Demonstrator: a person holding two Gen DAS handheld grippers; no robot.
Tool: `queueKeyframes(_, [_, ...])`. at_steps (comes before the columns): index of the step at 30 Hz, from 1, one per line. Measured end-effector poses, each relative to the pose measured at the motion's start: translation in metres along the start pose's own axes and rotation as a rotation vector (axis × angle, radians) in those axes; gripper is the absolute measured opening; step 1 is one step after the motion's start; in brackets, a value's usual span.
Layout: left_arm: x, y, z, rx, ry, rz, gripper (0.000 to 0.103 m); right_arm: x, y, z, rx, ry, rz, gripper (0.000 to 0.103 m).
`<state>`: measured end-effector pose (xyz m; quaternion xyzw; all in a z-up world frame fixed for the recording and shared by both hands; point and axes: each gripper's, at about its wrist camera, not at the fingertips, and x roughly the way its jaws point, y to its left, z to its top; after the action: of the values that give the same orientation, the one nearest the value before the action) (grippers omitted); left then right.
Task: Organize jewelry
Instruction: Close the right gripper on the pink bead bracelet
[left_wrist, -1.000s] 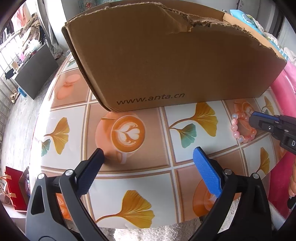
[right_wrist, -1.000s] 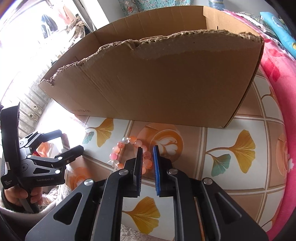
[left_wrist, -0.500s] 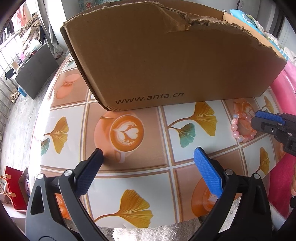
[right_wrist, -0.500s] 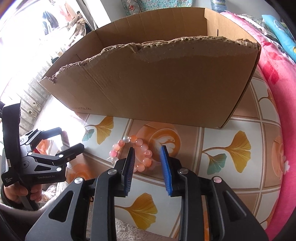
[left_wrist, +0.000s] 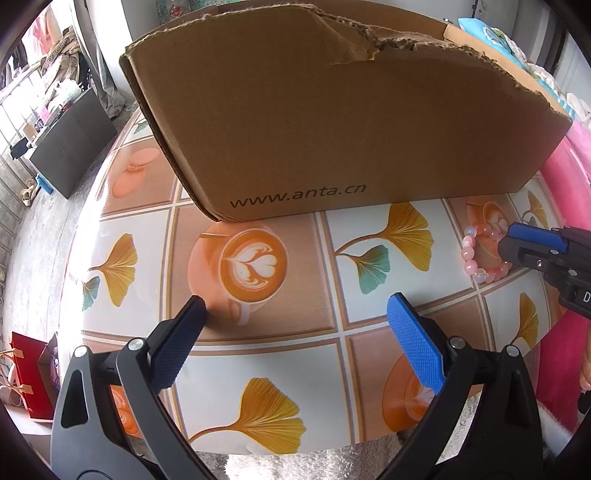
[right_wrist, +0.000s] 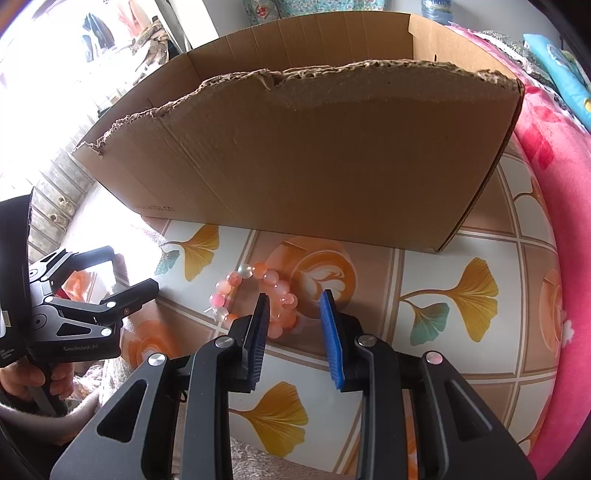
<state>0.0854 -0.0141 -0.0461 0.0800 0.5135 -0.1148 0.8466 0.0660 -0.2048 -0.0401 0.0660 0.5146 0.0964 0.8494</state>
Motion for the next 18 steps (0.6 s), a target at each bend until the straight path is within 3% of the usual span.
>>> queueKeyframes(18, [-0.0029, 0.0017, -0.0012, 0.017, -0.018, -0.015, 0.095, -0.0012, -0.0018, -0.002, 0.013, -0.005, 0.003, 0.028])
